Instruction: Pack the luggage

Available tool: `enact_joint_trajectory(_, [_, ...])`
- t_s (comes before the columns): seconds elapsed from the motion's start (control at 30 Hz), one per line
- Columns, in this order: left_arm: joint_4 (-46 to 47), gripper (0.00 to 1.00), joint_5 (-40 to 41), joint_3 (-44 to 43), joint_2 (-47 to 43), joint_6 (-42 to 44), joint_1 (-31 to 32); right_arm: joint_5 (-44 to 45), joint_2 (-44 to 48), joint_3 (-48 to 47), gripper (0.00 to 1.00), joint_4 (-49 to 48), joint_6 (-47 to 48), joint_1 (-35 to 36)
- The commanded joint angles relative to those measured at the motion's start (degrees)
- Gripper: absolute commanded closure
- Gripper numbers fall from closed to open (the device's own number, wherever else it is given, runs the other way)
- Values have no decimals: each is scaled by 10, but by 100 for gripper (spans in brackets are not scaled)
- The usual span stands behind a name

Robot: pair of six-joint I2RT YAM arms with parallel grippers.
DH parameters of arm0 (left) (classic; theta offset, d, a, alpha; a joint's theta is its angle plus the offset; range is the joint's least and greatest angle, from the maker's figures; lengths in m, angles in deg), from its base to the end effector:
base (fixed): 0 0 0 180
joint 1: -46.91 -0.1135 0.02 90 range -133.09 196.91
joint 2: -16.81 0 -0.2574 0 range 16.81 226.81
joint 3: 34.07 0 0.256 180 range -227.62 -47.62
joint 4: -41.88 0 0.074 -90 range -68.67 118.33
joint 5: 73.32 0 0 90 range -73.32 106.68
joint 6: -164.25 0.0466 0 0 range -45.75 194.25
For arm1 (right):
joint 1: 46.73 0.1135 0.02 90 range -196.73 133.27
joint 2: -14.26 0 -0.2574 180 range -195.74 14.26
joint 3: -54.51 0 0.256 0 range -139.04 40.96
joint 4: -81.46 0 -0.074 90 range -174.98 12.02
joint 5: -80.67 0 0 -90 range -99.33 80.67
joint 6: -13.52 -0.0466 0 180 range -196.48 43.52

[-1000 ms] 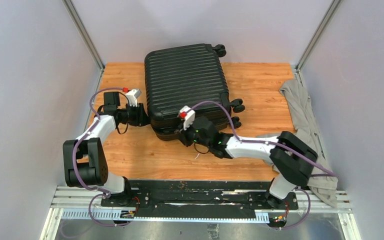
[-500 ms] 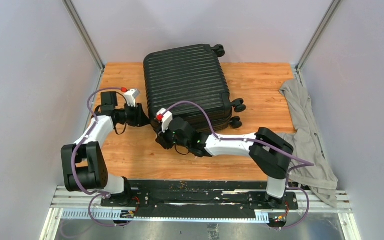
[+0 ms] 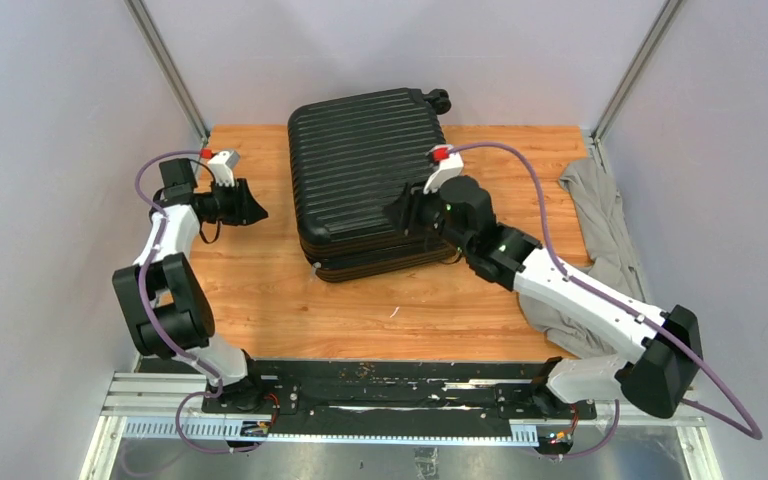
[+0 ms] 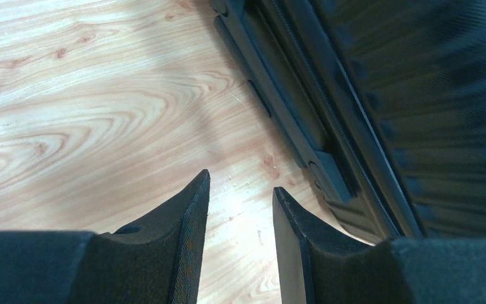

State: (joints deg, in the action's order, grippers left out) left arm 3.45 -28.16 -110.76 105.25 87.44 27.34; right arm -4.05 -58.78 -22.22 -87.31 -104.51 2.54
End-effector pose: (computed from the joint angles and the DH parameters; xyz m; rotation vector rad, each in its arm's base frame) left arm 0.3240 0.0803 0.2365 0.2054 2.2104 -0.6448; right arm 0.2119 0.2395 0.3604 -0.2587 1.7717 0.9148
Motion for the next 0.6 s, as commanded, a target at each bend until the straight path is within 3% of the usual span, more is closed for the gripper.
enact_joint_trajectory(0.0, [54,63,25,-24,40,-33,16,87,-15,-62,55,123,-20,-84])
enact_joint_trajectory(0.17, [69,63,49,-21,66,-38,50,119,-109,-182,56,132,12,-242])
enact_joint_trajectory(0.27, [70,63,61,-13,72,-40,77,95,-237,-293,61,163,12,-305])
enact_joint_trajectory(0.47, [73,63,66,2,66,-38,134,14,-488,-566,65,310,19,-341])
enact_joint_trajectory(0.57, [66,64,62,2,68,-33,157,-70,-575,-674,67,342,12,-341])
